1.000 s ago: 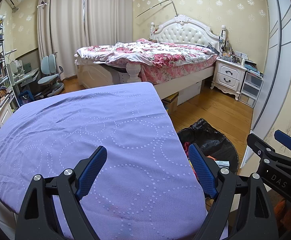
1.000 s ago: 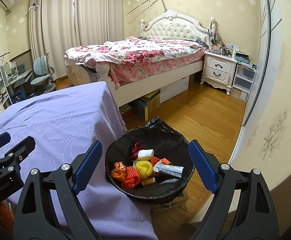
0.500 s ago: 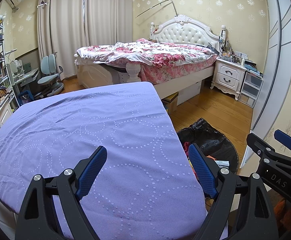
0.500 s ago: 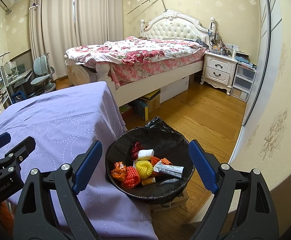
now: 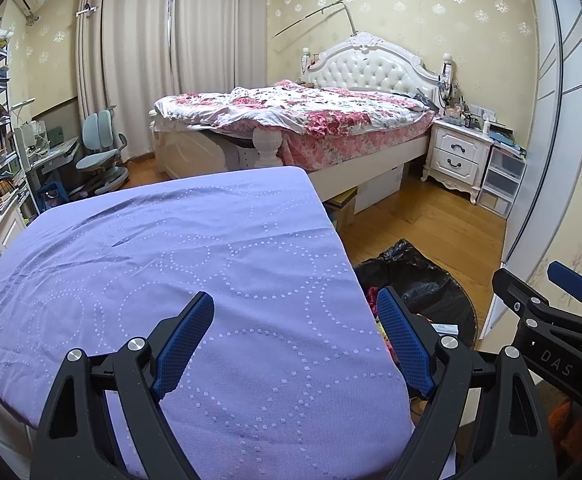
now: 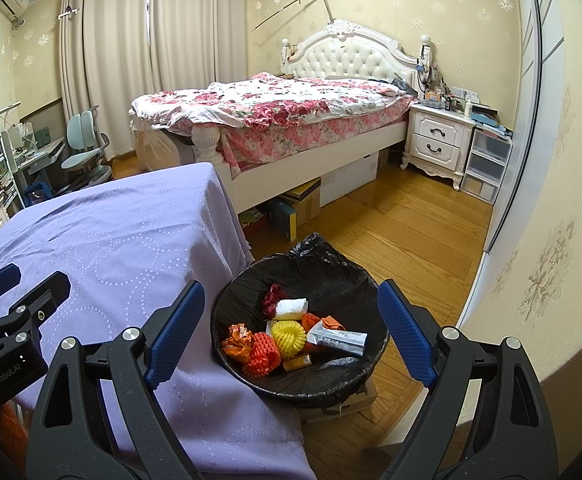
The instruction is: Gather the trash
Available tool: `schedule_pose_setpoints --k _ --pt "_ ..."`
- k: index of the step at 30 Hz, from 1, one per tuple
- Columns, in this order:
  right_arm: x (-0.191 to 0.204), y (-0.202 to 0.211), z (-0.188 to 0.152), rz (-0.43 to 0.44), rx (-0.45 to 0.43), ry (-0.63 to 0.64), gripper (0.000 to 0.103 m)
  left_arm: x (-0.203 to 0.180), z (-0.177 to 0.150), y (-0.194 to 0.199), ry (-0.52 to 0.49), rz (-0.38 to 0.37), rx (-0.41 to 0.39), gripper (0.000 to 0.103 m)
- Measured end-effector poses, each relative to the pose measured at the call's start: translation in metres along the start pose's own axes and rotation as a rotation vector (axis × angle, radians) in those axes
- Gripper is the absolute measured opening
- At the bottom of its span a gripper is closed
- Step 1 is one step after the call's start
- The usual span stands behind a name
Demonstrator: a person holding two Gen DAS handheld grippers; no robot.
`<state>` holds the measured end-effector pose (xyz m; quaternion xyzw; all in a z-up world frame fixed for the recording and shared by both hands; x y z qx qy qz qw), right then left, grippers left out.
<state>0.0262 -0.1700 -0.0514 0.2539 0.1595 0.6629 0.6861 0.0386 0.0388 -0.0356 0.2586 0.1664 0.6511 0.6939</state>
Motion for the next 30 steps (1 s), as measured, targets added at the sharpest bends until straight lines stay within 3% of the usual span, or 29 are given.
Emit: schedule_pose_setpoints --k 16,20,30 --pt "0.000 -0.002 0.001 0.000 0.001 0.001 0.086 0.001 0.002 -0.003 0.001 0.006 0.000 0.089" --pt "0.000 -0.001 0.001 0.000 0.002 0.001 0.086 0.002 -0.001 -0.005 -0.014 0.042 0.003 0.090" --pt "0.010 -0.001 -0.015 0.032 0.042 0.012 0.086 0.034 -0.009 -0.024 0.053 0.082 0.081 0.090"
Point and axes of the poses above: each gripper's, at about its wrist camera, not at the fingertips, and y roughly against the way its jaws point, x to its left, z to its top, the point moved 8 cm from there along -y, roughly the way its jaws point, and after that the axes turned 7 degrees about -y, right-handed, at the moved point
